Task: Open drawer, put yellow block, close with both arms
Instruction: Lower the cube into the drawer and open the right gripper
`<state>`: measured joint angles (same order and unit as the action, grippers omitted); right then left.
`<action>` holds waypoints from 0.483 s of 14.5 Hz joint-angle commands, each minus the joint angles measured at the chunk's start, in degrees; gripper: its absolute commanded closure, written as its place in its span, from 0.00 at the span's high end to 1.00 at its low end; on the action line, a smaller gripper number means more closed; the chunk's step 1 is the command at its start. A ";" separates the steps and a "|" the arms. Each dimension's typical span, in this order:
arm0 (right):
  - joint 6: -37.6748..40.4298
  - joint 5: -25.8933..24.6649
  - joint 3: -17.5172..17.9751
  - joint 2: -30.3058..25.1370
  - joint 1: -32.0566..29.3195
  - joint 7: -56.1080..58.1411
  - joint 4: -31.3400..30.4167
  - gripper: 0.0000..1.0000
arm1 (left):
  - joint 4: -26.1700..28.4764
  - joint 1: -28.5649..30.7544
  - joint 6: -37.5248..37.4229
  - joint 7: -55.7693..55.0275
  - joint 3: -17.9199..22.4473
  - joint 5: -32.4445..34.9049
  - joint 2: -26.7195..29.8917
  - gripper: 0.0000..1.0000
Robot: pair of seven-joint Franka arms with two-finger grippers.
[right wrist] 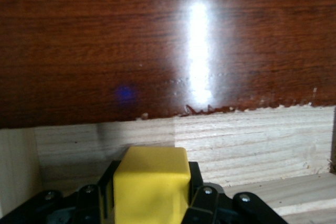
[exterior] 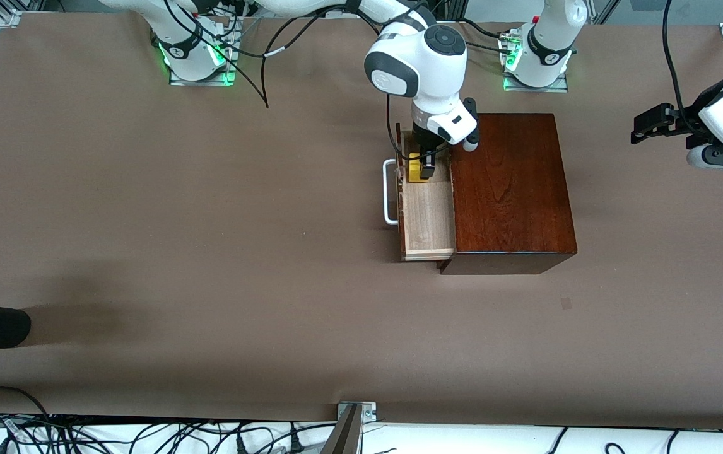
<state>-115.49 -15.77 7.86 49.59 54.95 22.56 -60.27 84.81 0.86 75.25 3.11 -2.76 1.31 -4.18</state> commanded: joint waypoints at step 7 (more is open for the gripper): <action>-0.70 -0.75 -0.30 2.08 -0.02 0.47 1.65 0.03 | -1.49 0.37 -1.43 0.84 -0.14 -1.22 -1.10 1.00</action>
<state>-115.58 -15.77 7.67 50.31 54.93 22.94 -60.26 84.82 0.86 75.00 3.11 -2.94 1.31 -4.68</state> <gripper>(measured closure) 0.445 0.000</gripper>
